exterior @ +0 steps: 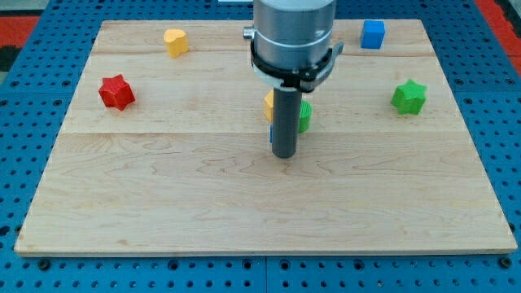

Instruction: Move your arm to the left side of the board

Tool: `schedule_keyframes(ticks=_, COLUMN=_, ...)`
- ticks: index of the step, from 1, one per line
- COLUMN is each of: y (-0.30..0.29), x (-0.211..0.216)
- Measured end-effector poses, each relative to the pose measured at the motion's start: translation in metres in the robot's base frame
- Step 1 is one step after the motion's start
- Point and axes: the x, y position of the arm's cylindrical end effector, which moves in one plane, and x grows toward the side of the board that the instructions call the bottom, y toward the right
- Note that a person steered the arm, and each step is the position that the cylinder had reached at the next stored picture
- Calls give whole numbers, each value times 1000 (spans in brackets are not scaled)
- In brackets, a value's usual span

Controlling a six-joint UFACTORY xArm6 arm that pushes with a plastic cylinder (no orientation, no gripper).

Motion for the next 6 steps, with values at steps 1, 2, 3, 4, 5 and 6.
schedule_keyframes(ticks=1, y=-24, x=30)
schedule_keyframes(ticks=2, y=-120, x=29)
schedule_keyframes(ticks=3, y=-203, x=20)
schedule_keyframes(ticks=4, y=-268, x=6)
schedule_keyframes(ticks=5, y=-328, x=-16)
schedule_keyframes(ticks=6, y=-330, x=-36)
